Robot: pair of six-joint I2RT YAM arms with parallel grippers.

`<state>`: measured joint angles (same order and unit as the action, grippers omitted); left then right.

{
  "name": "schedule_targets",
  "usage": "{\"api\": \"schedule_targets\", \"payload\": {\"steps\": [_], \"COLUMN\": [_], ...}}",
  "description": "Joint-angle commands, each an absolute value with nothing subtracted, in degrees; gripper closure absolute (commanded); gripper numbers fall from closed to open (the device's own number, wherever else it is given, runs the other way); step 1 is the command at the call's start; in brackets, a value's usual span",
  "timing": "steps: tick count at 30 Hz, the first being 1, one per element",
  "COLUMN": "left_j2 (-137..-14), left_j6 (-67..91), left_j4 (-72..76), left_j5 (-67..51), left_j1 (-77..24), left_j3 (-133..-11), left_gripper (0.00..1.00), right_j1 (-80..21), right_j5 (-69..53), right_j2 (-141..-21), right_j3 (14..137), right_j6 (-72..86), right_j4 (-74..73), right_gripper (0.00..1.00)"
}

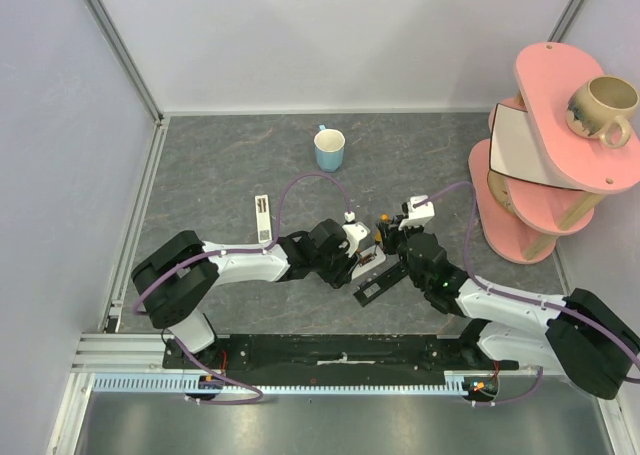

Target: Unload the batteries from the remote control

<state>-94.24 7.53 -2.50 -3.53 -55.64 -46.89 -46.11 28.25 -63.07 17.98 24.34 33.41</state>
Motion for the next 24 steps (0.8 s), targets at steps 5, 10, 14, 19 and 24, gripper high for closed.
{"api": "schedule_targets", "payload": {"steps": [5, 10, 14, 19, 24], "left_j2": [-96.24, -96.33, -96.5, -96.86, -96.94], "left_j6": [5.36, 5.36, 5.36, 5.36, 5.36], "left_j4": [-6.15, -6.15, -6.15, -6.24, -6.24], "left_j5": [-1.23, -1.32, -1.32, -1.49, -1.5], "left_j1": [-55.55, -55.46, -55.55, -55.46, -55.46], "left_j3": [-47.02, -47.02, -47.11, -47.29, -47.29], "left_gripper": [0.98, 0.98, 0.98, 0.98, 0.98], "right_j1": [-46.05, -46.05, -46.05, -46.14, -46.14], "right_j5": [32.78, 33.57, 34.28, 34.63, 34.11], "right_j2": [-64.86, -65.3, -65.65, -65.92, -65.83], "right_j3": [20.57, 20.57, 21.01, 22.23, 23.46], "right_j6": [22.85, 22.15, 20.84, 19.95, 18.29], "right_j4": [32.35, 31.73, 31.11, 29.62, 27.61], "right_gripper": [1.0, 1.0, 1.0, 1.0, 1.0]}}
